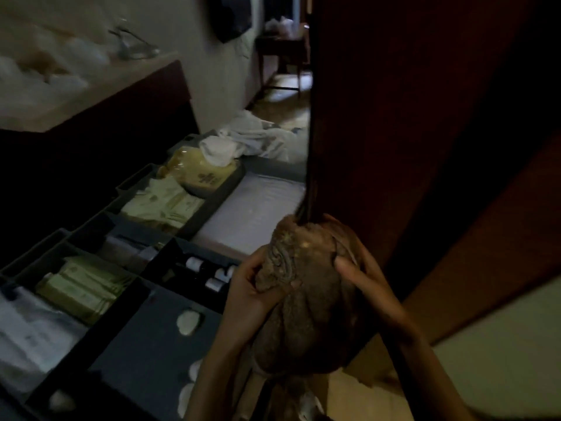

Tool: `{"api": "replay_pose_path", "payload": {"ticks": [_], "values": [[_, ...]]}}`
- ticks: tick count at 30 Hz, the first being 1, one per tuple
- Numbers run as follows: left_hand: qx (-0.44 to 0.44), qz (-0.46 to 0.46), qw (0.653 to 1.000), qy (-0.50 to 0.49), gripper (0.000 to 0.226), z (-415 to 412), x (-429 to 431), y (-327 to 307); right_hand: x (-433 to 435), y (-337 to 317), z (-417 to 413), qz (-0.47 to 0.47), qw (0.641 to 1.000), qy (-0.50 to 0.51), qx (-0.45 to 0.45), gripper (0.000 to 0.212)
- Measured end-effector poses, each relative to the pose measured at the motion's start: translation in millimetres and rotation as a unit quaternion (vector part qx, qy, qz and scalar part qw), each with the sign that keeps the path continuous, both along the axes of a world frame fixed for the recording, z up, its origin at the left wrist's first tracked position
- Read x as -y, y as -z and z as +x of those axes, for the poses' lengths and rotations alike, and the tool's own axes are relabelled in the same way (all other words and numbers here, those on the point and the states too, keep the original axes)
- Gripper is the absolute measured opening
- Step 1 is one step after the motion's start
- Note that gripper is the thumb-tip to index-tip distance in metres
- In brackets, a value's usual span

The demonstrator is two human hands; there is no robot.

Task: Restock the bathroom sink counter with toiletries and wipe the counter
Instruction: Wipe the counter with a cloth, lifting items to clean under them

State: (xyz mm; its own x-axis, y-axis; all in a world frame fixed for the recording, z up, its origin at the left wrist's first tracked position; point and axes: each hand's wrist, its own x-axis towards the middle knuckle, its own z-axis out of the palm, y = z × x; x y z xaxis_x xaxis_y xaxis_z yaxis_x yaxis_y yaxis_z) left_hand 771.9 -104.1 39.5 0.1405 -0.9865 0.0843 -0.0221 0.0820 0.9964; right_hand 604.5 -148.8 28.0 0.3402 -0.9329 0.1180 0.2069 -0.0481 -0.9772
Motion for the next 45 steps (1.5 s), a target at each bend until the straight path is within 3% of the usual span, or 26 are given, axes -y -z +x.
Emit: {"api": "replay_pose_path", "payload": {"ticks": [5,8,11,13,16,20,25,31,34,37,40,45], "values": [[0.070,-0.017,0.994,0.078,0.058,-61,-7,21,-41,18,-60,0.045,0.982,0.180,0.021,0.062],[0.022,-0.015,0.977,0.213,0.075,-94,-10,28,-63,20,-89,0.032,0.958,0.285,0.017,0.045],[0.007,0.008,0.966,0.259,0.084,-129,-13,27,-83,25,-115,0.032,0.934,0.355,-0.008,0.051],[0.007,0.013,0.971,0.237,0.074,-161,-20,25,-98,26,-135,0.026,0.917,0.397,-0.024,0.058],[-0.027,0.004,0.979,0.202,0.048,-207,-31,26,-117,22,-169,0.010,0.898,0.439,-0.034,0.039],[-0.037,0.005,0.962,0.269,0.040,-268,-44,28,-148,19,-222,-0.016,0.859,0.510,-0.049,0.028],[0.014,0.006,0.928,0.371,0.041,-363,-83,33,-210,26,-311,0.000,0.784,0.610,-0.115,0.023],[0.040,-0.001,0.841,0.539,0.047,-487,-145,39,-291,27,-420,0.023,0.642,0.745,-0.178,0.016],[0.074,-0.021,0.777,0.625,0.040,-547,-177,40,-329,31,-470,0.050,0.572,0.794,-0.201,0.019],[0.070,-0.034,0.760,0.645,0.044,-599,-206,42,-354,33,-505,0.073,0.533,0.822,-0.187,0.025],[0.072,-0.039,0.773,0.630,0.045,-641,-227,41,-368,35,-527,0.073,0.537,0.827,-0.153,0.040],[0.095,-0.023,0.736,0.670,0.035,-687,-246,47,-378,46,-554,0.090,0.555,0.810,-0.167,0.107]]}}
